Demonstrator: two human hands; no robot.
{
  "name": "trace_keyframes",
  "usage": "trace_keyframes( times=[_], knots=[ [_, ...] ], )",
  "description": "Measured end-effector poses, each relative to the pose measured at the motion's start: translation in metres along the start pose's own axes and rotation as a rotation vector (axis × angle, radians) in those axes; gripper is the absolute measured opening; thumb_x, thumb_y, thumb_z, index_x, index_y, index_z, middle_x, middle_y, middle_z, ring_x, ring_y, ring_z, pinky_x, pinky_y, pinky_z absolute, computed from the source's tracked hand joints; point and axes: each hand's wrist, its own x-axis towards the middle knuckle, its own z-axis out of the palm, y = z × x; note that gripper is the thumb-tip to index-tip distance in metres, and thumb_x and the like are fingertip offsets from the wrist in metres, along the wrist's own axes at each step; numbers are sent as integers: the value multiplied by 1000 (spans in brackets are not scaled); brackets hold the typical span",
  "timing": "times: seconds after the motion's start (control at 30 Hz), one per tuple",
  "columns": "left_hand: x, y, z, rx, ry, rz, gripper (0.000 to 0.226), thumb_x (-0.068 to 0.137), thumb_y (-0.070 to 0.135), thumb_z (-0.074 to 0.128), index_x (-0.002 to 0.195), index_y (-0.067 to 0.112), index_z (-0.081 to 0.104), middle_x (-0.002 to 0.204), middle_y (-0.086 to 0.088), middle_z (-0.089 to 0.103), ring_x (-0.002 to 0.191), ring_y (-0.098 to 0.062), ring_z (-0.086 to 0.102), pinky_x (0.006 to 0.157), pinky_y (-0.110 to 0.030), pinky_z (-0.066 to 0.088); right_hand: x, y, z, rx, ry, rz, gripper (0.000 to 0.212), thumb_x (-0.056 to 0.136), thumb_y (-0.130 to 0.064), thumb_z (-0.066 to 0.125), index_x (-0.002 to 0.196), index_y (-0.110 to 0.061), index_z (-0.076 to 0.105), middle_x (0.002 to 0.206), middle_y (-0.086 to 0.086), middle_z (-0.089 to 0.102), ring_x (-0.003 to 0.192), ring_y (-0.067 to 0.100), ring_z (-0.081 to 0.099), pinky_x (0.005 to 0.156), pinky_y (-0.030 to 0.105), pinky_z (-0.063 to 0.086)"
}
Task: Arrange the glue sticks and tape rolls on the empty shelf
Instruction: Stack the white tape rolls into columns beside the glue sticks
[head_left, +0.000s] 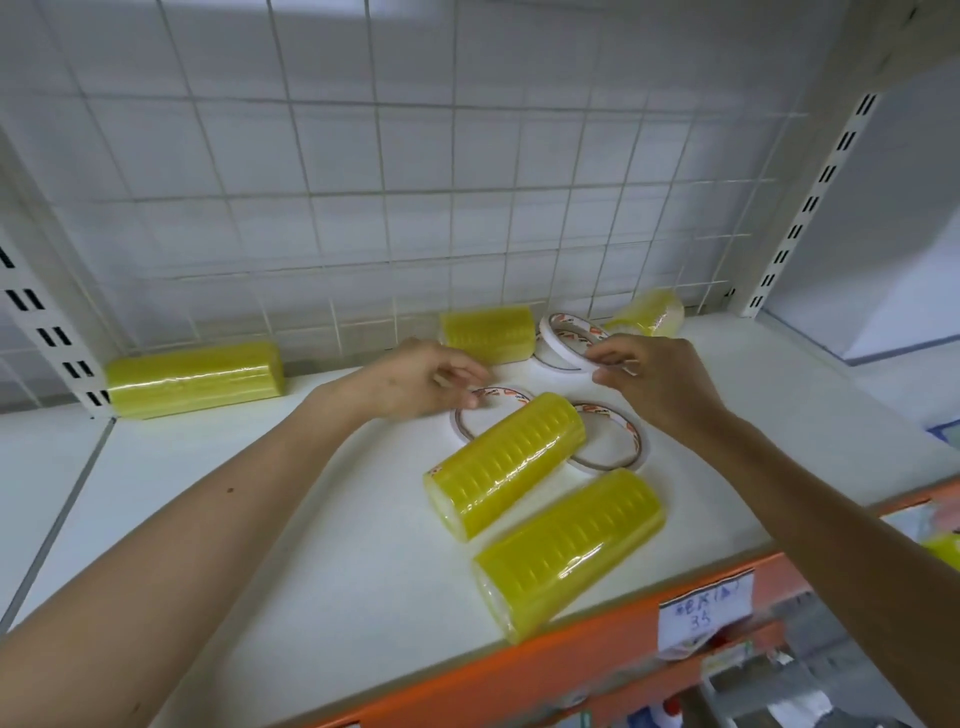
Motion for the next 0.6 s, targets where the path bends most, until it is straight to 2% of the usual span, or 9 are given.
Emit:
trace_keyframes(
  times=[0.1,0.13,0.2,0.27,0.4,0.53,0.6],
  knots=[
    [-10,-14,-5,-7,-137,-7,34,78,18,71,112,21,67,98,19,65,105,-6,59,99,-27,44,-3,-16,-1,44,21,-31,24,79,-14,68,102,-17,69,101,1,70,94,10,61,83,19,42],
    [-12,-18,-5,8,-188,-2,35,77,19,73,111,23,67,101,22,64,109,-5,58,101,-28,43,-4,-22,-1,51,21,-52,24,78,-13,68,102,-17,70,100,0,70,92,9,61,83,19,43],
    [-14,-22,-4,112,-202,52,33,74,22,75,107,24,70,114,17,64,117,-3,54,102,-28,41,-4,-32,1,59,11,-91,24,77,-11,68,101,-15,70,98,-1,70,87,3,58,79,9,40],
    [-15,-23,-3,205,-123,139,26,74,20,75,100,21,73,115,5,66,114,-8,57,96,-29,44,-4,-42,4,74,-11,-99,24,78,-11,67,102,-16,69,96,-5,69,86,1,56,73,3,37],
    [-25,-25,-8,251,60,241,14,77,19,72,90,13,74,100,-3,70,99,-21,61,86,-28,46,-4,-58,8,121,-50,-92,23,78,-10,67,100,-16,70,89,-10,64,86,2,57,77,10,39],
    [-47,-31,-28,241,204,219,27,77,32,61,87,11,74,88,-6,71,86,-22,59,80,-25,43,-2,-72,14,137,-96,-122,21,79,-12,66,99,-19,70,86,-13,63,88,3,59,80,16,41],
    [-65,-32,-36,236,239,161,22,78,27,64,88,11,74,87,-6,69,85,-20,58,77,-13,37,1,-82,20,175,-100,-163,21,79,-12,66,98,-18,70,87,-13,64,90,6,60,85,20,43]
  ],
)
